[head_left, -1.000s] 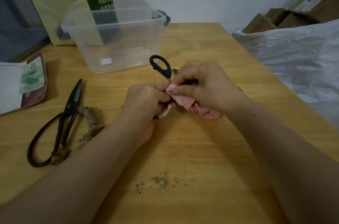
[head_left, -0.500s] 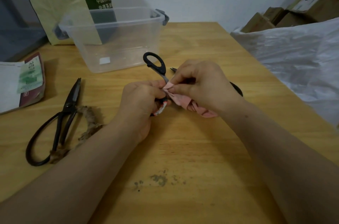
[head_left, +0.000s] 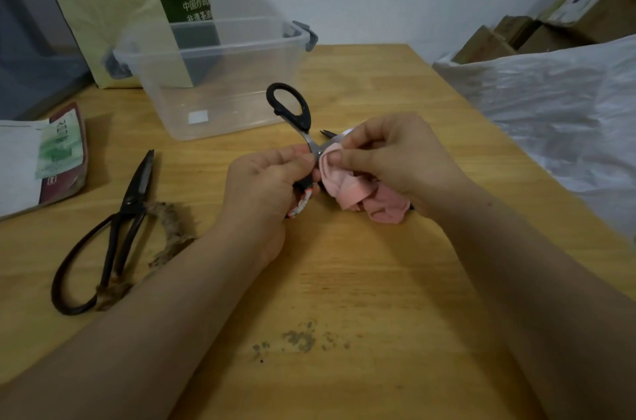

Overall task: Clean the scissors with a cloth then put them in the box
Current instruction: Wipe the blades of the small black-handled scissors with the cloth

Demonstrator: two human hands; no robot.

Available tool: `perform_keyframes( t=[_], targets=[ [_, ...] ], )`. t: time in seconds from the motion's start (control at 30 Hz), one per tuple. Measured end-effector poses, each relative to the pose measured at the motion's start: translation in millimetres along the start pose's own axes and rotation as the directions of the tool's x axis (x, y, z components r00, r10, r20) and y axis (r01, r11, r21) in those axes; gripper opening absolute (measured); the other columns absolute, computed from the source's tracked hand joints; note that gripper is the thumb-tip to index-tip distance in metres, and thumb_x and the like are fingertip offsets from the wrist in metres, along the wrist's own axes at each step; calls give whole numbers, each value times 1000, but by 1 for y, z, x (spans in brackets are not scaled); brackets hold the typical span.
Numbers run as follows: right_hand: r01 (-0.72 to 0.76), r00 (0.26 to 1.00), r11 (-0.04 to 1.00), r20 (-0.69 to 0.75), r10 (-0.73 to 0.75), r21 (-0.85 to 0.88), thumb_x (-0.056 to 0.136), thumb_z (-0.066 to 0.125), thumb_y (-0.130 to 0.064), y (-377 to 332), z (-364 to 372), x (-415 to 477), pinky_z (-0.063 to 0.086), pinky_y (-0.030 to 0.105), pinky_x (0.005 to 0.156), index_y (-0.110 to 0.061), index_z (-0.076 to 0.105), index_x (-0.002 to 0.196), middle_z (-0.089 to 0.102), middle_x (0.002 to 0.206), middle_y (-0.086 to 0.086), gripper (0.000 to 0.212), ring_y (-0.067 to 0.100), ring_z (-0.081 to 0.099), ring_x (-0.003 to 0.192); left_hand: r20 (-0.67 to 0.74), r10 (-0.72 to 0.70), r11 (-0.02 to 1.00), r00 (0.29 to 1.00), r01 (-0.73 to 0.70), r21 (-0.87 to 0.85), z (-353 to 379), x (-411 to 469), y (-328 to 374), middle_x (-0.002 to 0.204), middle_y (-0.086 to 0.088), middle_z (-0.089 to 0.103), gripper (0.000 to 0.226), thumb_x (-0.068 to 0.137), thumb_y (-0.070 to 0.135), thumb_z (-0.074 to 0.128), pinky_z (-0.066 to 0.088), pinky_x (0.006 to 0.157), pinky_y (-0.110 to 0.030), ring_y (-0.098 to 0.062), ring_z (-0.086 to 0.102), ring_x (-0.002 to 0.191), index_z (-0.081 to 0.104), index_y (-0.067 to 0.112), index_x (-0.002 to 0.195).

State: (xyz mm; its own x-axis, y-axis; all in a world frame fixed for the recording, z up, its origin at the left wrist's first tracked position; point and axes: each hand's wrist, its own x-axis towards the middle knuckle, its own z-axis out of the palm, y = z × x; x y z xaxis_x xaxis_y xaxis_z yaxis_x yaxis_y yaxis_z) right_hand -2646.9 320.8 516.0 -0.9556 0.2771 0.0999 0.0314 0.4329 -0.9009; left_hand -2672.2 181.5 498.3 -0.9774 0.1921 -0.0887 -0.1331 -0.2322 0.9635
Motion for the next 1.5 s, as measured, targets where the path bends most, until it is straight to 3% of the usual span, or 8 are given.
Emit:
perform_keyframes(
  t=[0.23, 0.47, 0.83, 1.0, 1.1, 1.2, 1.27, 1.5],
  targets=[
    [39, 999, 991, 7, -40, 128, 64, 84, -5, 2, 6, 1, 56, 24, 62, -13, 65, 65, 71, 74, 5, 21, 15, 71, 70, 31, -31, 997, 999, 33, -72, 1, -1, 4, 54, -7, 64, 8, 84, -4, 58, 53, 50, -19, -12, 59, 50, 65, 1, 83],
    [209, 974, 967, -61, -219, -143, 69, 81, -18, 4, 9, -7, 59, 42, 63, -23, 61, 70, 68, 80, -1, 21, 16, 69, 72, 44, -27, 998, 999, 29, -58, 0, -1, 6, 59, -10, 65, 9, 82, -3, 60, 53, 54, -20, -14, 59, 53, 67, 2, 82],
    [321, 924, 848, -57, -378, -421, 84, 68, -28, 7, 17, -5, 54, 42, 71, -21, 60, 83, 67, 77, -2, 11, 18, 64, 78, 23, -56, 992, 998, 58, -113, 1, 0, 3, 59, -9, 64, 10, 84, -3, 59, 53, 56, -20, -12, 58, 52, 67, 1, 83],
    [267, 953, 889, -32, -300, -372, 78, 73, -19, 1, 12, -8, 56, 37, 66, -23, 57, 69, 68, 68, -2, 18, 18, 66, 71, 6, -59, 990, 998, 59, -125, 4, 0, 3, 60, -10, 67, 9, 84, -4, 58, 55, 56, -21, -12, 61, 53, 66, -1, 86],
    [173, 983, 961, -21, -182, -217, 78, 71, -7, -1, 3, -8, 54, 29, 48, -15, 62, 70, 68, 57, 5, 14, 17, 67, 54, 3, -64, 988, 998, 63, -143, 4, 0, 4, 62, -11, 66, 8, 84, -4, 58, 55, 57, -21, -12, 60, 53, 65, 0, 85],
    [117, 991, 993, -60, -119, -33, 77, 73, -7, 0, 0, -5, 59, 42, 62, -12, 65, 73, 71, 65, 6, 10, 20, 70, 62, -17, -75, 983, 997, 71, -169, 2, 1, 5, 61, -9, 66, 7, 85, -4, 59, 55, 56, -20, -11, 61, 54, 65, -1, 85],
    [80, 996, 995, -43, -78, 53, 77, 76, -12, 1, 3, -2, 60, 38, 71, -11, 67, 79, 73, 75, 7, 9, 19, 71, 73, -11, -78, 982, 997, 75, -173, 2, 1, 5, 61, -10, 67, 7, 85, -4, 59, 55, 54, -19, -11, 60, 53, 65, -1, 83],
    [29, 999, 973, 5, -31, 228, 75, 75, 0, 1, 8, -2, 51, 17, 54, -8, 64, 77, 71, 65, 2, 14, 8, 69, 60, 10, -34, 994, 999, 35, -108, 1, -1, 3, 57, -10, 62, 2, 80, -2, 65, 50, 47, -17, -12, 54, 47, 67, -2, 80]
  ],
)
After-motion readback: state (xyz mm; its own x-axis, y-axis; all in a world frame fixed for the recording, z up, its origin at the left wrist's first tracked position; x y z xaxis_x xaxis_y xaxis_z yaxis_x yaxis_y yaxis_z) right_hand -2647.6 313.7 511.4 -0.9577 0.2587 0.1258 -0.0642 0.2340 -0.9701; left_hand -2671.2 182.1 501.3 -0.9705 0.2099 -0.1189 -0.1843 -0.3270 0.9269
